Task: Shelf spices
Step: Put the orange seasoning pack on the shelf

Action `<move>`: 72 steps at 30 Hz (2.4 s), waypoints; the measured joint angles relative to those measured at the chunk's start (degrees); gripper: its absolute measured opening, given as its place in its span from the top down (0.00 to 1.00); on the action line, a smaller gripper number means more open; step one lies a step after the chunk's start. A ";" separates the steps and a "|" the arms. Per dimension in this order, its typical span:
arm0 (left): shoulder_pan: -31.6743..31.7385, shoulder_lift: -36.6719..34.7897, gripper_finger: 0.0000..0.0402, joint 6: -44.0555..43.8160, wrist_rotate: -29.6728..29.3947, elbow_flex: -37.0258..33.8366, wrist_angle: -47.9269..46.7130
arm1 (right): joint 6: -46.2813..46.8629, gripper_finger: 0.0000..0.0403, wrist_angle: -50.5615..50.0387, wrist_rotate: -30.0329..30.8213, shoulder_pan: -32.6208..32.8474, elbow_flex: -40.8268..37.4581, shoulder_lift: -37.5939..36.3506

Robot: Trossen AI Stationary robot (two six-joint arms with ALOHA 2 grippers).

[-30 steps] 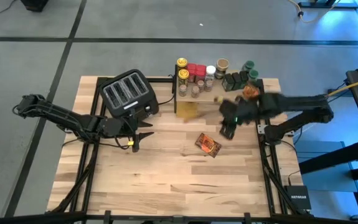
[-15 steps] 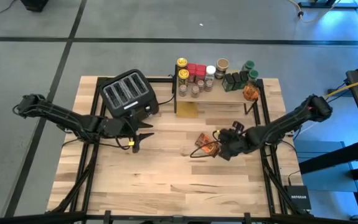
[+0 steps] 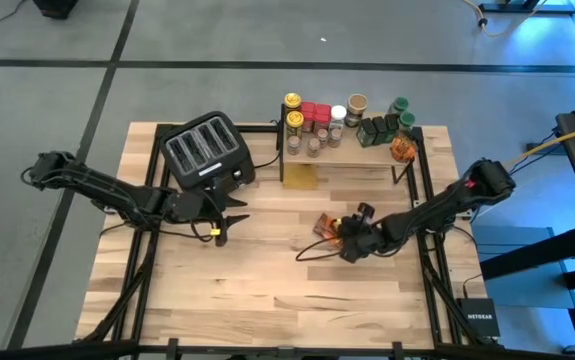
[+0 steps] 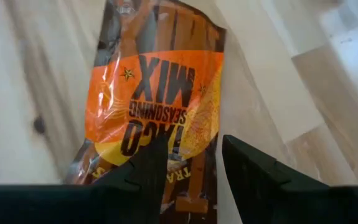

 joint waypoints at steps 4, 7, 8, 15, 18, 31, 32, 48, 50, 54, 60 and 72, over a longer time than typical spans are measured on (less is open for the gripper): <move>-0.02 0.00 0.62 0.27 0.01 0.00 -0.06 | 1.42 0.60 1.44 1.34 0.04 0.30 2.99; 0.02 0.00 0.62 0.31 0.00 0.00 -0.04 | 1.30 0.60 4.25 1.30 -0.01 0.22 3.80; 0.02 0.00 0.62 0.31 0.00 0.00 0.04 | 0.88 0.60 5.72 1.31 -0.02 0.21 3.95; 0.02 0.00 0.62 -1.43 3.02 0.00 -0.10 | -1.13 0.60 15.18 0.87 0.00 -0.02 5.80; -0.02 0.00 0.62 -1.31 3.30 0.00 -0.11 | -2.64 0.60 20.59 2.41 0.00 -0.02 8.03; 0.02 0.00 0.62 -0.09 3.26 0.00 0.33 | -8.81 0.60 32.72 3.87 -0.02 0.39 13.59; 0.02 0.00 0.62 -0.09 3.26 0.00 0.35 | -9.14 0.60 32.74 3.77 -0.02 0.66 13.61; 1.37 7.24 0.62 0.56 3.24 0.00 7.56 | -22.73 0.60 32.39 -0.66 1.23 7.56 13.65; 2.23 9.46 0.62 1.23 3.25 0.00 9.38 | -23.82 0.60 30.66 -0.17 2.07 7.87 13.63; 4.03 14.33 0.62 1.10 3.24 0.00 14.04 | -22.45 0.60 23.12 1.72 4.10 9.43 13.63; 6.21 25.00 0.62 1.89 6.09 0.26 24.43 | -16.52 0.60 11.33 6.40 6.21 11.89 13.61; 8.31 45.57 0.62 8.38 7.42 13.44 25.50 | -12.76 0.60 10.49 6.71 6.40 11.93 13.59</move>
